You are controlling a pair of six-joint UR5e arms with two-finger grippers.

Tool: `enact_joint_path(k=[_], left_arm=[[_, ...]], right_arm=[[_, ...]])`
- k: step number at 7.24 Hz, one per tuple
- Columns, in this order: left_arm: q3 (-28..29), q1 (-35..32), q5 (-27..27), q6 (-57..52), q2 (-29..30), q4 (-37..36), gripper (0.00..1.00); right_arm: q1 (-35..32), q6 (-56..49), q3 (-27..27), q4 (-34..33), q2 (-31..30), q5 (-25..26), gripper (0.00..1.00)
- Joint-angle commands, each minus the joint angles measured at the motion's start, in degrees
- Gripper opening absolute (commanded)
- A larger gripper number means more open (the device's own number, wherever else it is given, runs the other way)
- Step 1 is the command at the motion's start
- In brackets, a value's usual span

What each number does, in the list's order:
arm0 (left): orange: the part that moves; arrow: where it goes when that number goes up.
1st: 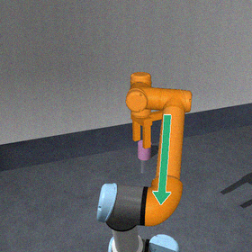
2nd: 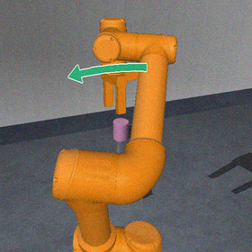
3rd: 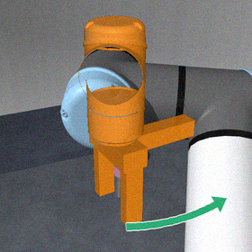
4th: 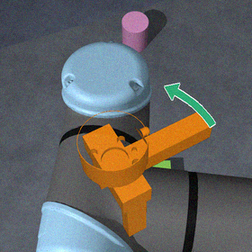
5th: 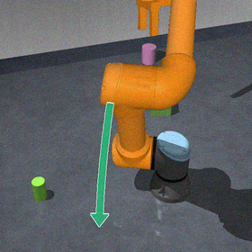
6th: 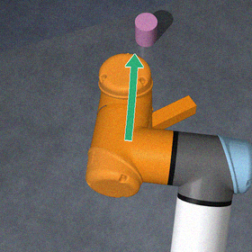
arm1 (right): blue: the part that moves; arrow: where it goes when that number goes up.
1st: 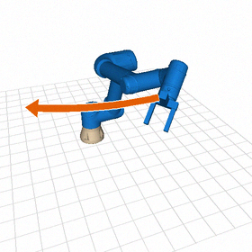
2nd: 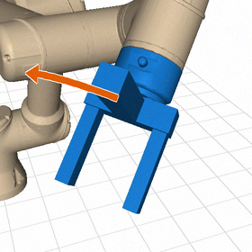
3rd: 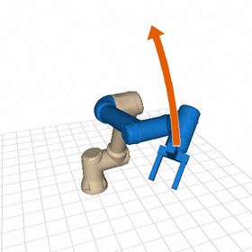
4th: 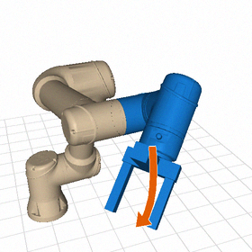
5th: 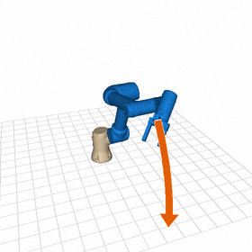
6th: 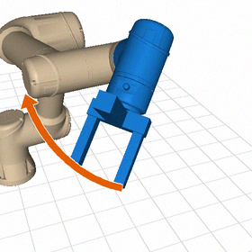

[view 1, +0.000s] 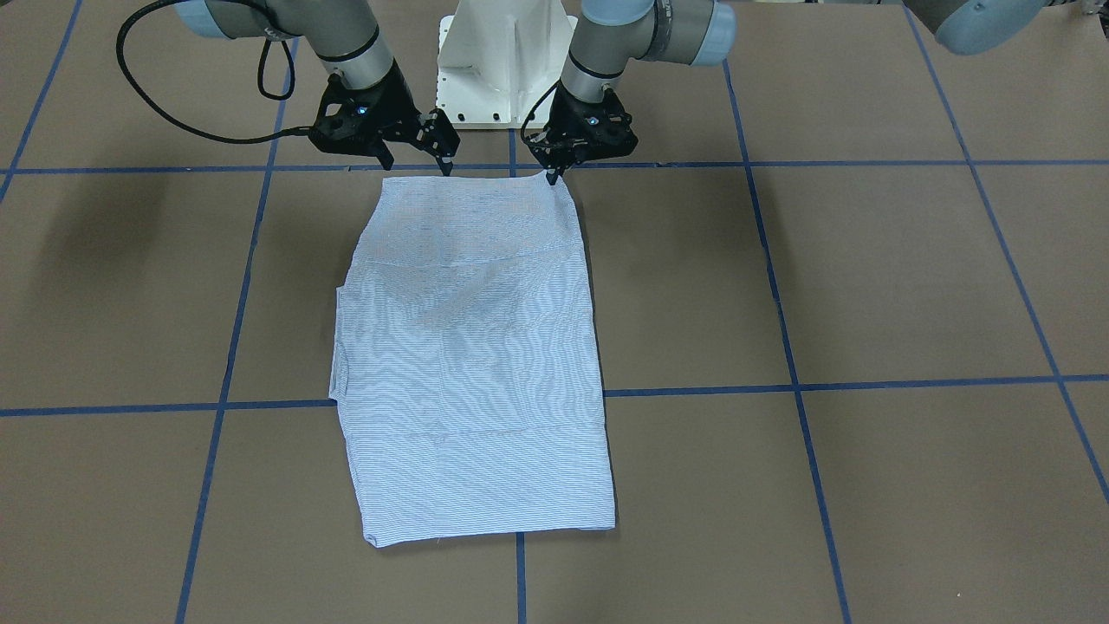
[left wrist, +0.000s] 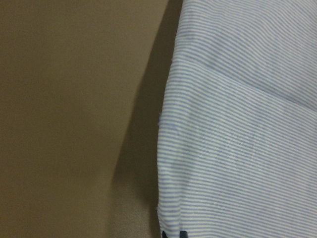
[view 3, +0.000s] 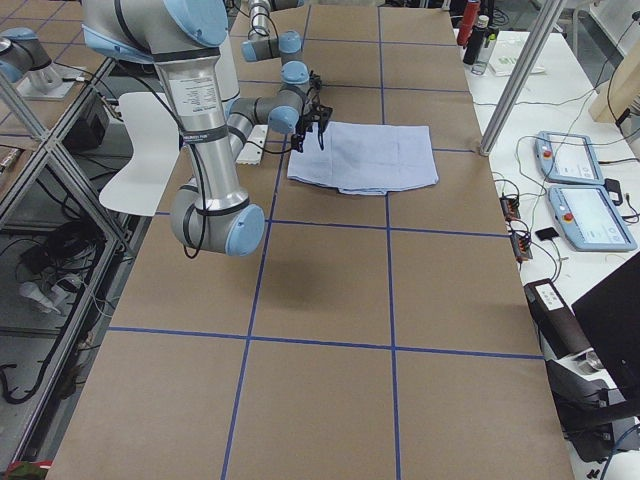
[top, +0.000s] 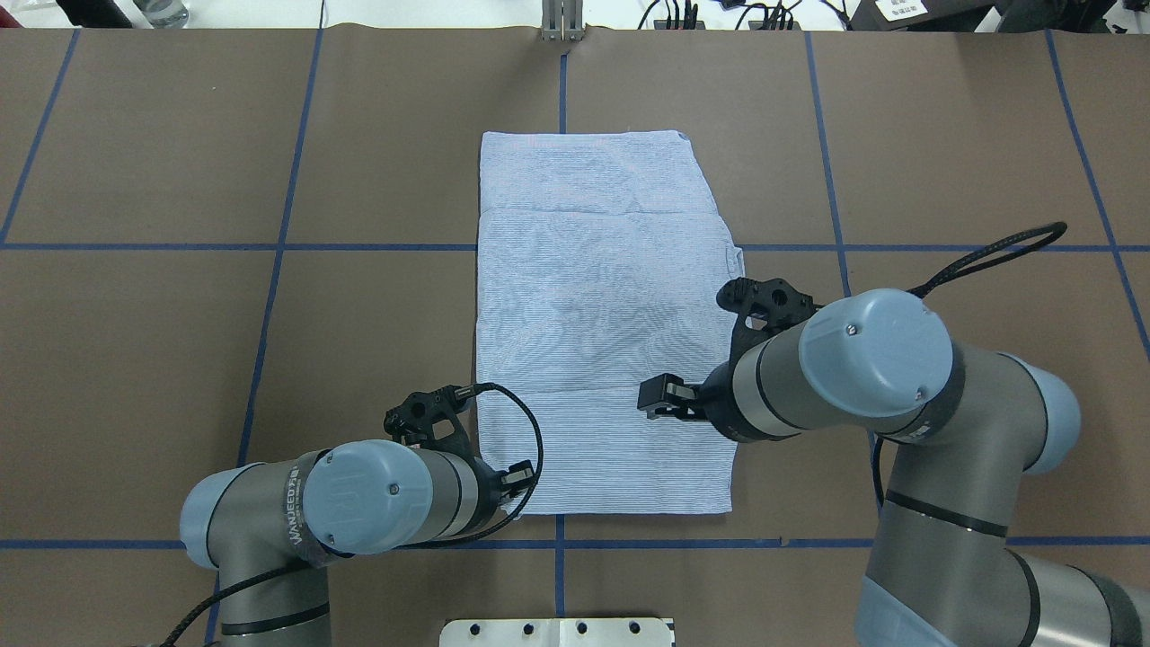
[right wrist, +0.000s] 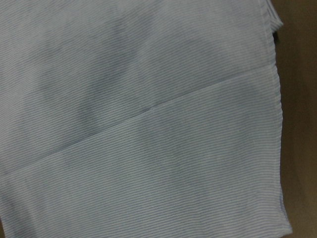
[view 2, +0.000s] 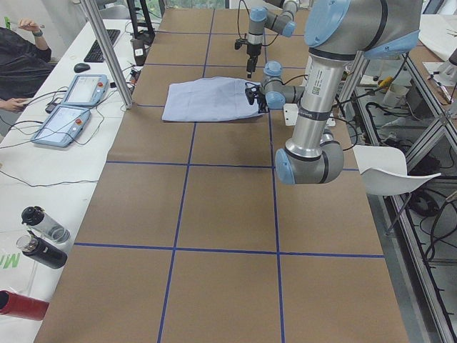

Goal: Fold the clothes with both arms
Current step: 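Move the right gripper down to the other near corner of the shirt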

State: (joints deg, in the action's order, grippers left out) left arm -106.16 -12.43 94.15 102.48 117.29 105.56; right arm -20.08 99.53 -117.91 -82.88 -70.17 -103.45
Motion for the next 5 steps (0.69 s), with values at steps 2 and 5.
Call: enact_joint_path(k=[2, 5], left_arm=[[0.0, 0.0, 0.1, 0.0, 0.0, 0.0, 0.0], [0.0, 0.1, 0.1, 0.0, 0.1, 0.0, 0.0]], right_arm=[[6.7, 17.4, 2.8, -0.1, 0.1, 8.7, 1.0], [6.9, 17.4, 6.7, -0.8, -0.6, 8.7, 1.0]])
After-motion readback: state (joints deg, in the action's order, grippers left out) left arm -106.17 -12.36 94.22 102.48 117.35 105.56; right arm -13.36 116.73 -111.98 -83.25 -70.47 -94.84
